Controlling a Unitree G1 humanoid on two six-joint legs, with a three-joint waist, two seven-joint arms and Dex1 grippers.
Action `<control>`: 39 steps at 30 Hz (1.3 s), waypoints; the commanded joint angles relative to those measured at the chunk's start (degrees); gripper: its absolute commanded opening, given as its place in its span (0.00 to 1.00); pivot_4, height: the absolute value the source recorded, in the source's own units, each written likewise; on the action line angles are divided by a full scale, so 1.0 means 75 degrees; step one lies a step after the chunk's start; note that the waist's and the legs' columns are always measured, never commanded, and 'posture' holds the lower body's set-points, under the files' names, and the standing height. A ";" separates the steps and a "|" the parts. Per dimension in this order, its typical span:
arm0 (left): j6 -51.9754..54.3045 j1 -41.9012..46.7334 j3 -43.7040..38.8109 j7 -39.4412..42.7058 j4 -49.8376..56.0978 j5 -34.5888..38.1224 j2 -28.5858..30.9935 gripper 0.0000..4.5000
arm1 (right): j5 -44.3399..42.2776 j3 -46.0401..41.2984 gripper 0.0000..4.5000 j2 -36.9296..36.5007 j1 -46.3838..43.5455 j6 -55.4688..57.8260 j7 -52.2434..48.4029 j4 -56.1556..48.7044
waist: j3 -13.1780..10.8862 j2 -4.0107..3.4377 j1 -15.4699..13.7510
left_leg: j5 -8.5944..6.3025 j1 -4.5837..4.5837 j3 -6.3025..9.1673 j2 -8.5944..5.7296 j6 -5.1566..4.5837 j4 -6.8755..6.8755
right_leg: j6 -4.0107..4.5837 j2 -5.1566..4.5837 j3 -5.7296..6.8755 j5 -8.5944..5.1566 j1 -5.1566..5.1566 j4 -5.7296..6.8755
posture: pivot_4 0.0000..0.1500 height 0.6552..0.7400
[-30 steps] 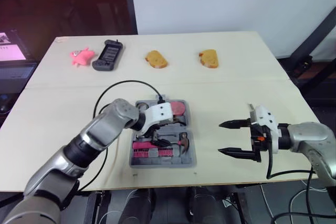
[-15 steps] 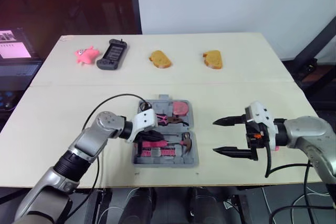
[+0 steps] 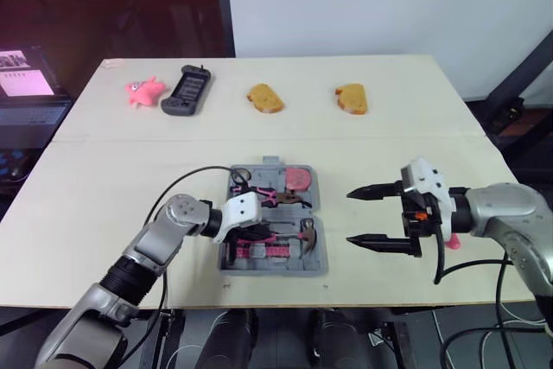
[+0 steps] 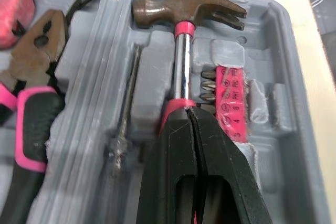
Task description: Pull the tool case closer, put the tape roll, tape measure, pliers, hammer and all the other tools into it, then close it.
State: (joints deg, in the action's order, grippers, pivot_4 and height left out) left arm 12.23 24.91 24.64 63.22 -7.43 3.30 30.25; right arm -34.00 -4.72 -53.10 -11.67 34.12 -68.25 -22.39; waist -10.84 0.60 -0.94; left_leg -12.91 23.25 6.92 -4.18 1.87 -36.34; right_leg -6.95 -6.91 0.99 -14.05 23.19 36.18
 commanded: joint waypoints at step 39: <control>-0.1313 -0.2247 -0.5553 0.0063 -0.1225 0.2150 0.2260 1.00 | 0.0586 -0.1845 1.00 0.0477 0.1397 -0.2939 -0.0082 0.2820 | 0.0180 -0.0017 0.0039 | -0.0064 -0.0094 -0.0063 0.0007 -0.0068 0.0036 | -0.0007 -0.0004 -0.0092 -0.0039 -0.0037 -0.0020 | 1.00 1.00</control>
State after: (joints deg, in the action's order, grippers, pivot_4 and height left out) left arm 4.34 8.75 -12.01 64.18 -14.97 17.57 45.58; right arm -29.56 -14.73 -49.48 -1.45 14.44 -69.16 -3.00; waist -9.49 0.47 -0.65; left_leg -13.39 22.55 6.42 -4.13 1.36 -36.06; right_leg -7.00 -6.94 0.28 -14.35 22.93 36.02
